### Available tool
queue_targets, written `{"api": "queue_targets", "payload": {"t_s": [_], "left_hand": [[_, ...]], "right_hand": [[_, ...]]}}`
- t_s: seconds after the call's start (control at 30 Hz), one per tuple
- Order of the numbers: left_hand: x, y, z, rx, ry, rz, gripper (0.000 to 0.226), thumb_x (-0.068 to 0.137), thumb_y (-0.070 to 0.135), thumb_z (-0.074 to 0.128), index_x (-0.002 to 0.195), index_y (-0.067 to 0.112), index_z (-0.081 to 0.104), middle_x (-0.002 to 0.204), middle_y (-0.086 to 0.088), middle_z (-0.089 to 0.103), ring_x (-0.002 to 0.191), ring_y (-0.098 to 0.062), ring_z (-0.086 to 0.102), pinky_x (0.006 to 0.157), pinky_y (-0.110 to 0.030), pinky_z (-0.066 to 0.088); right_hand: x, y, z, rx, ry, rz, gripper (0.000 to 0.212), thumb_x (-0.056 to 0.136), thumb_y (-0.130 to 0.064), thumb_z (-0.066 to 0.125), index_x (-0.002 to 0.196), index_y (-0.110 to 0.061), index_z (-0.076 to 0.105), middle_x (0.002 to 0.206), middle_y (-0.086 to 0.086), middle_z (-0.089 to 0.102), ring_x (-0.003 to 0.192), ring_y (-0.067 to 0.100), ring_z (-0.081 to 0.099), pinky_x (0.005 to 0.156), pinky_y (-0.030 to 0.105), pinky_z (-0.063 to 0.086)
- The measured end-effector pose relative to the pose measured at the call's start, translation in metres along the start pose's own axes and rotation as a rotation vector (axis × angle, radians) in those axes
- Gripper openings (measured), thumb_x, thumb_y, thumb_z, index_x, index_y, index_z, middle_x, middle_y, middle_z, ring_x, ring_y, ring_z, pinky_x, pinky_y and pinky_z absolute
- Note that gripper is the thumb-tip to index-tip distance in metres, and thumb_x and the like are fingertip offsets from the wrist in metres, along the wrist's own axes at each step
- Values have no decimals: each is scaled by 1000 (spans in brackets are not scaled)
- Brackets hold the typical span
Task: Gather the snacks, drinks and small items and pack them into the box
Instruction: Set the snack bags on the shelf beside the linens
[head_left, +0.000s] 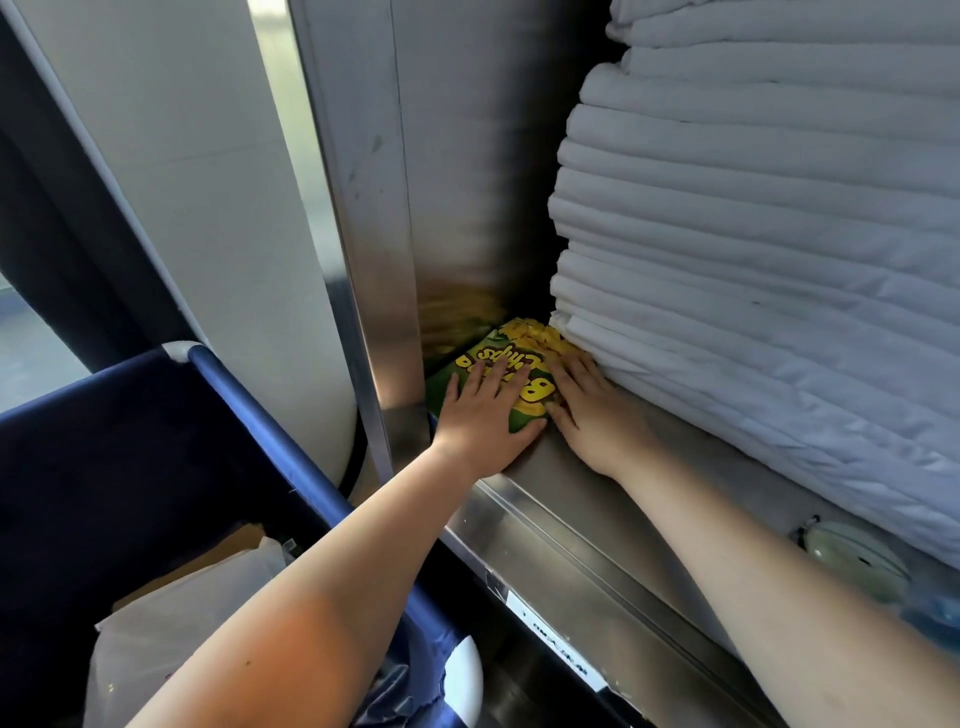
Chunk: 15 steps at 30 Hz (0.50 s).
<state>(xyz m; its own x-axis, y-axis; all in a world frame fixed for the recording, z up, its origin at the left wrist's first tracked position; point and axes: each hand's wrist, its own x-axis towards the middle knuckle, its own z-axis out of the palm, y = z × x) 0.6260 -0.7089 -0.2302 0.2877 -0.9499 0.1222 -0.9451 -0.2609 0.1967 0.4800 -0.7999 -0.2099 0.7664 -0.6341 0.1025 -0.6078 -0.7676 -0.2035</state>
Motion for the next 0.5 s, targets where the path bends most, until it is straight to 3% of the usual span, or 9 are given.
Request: {"api": "queue_targets", "payload": {"t_s": [0.1, 0.17, 0.27, 0.33, 0.5], "left_hand": [[-5, 1, -5, 21, -2, 10, 66, 94, 60, 25, 150, 32, 6, 159, 1, 2, 145, -21, -2, 116, -45, 0], [-11, 8, -7, 43, 66, 63, 58, 97, 52, 24, 149, 27, 17, 158, -1, 9, 145, -21, 2, 116, -43, 2], [-26, 40, -6, 54, 171, 323, 49, 99, 43, 33, 142, 21, 38, 154, -3, 26, 144, -21, 14, 115, -36, -1], [-35, 69, 2, 14, 143, 458, 46, 98, 40, 38, 137, 18, 46, 152, -4, 30, 142, -20, 19, 114, -30, -3], [-41, 98, 19, -140, 19, 411, 47, 99, 41, 35, 142, 22, 38, 153, 0, 29, 141, -15, 20, 113, -28, 7]], "right_hand": [[-48, 0, -4, 2, 54, 25, 63, 97, -32, 45, 150, -15, 16, 159, 5, 7, 146, 20, 2, 115, 32, 13], [-86, 5, -8, -24, 108, 64, 60, 94, -28, 51, 147, -11, 26, 156, 8, 17, 145, 23, 12, 114, 34, 21], [-138, 15, -16, -58, 195, 166, 57, 92, -24, 56, 143, -8, 36, 154, 10, 25, 143, 24, 19, 111, 31, 21], [-168, 22, -22, -64, 251, 260, 56, 90, -20, 60, 140, -7, 40, 153, 10, 28, 142, 25, 23, 110, 30, 18], [-222, 38, -30, -57, 438, 490, 48, 81, -8, 70, 127, -3, 55, 140, 17, 47, 130, 34, 43, 103, 43, 38]]}}
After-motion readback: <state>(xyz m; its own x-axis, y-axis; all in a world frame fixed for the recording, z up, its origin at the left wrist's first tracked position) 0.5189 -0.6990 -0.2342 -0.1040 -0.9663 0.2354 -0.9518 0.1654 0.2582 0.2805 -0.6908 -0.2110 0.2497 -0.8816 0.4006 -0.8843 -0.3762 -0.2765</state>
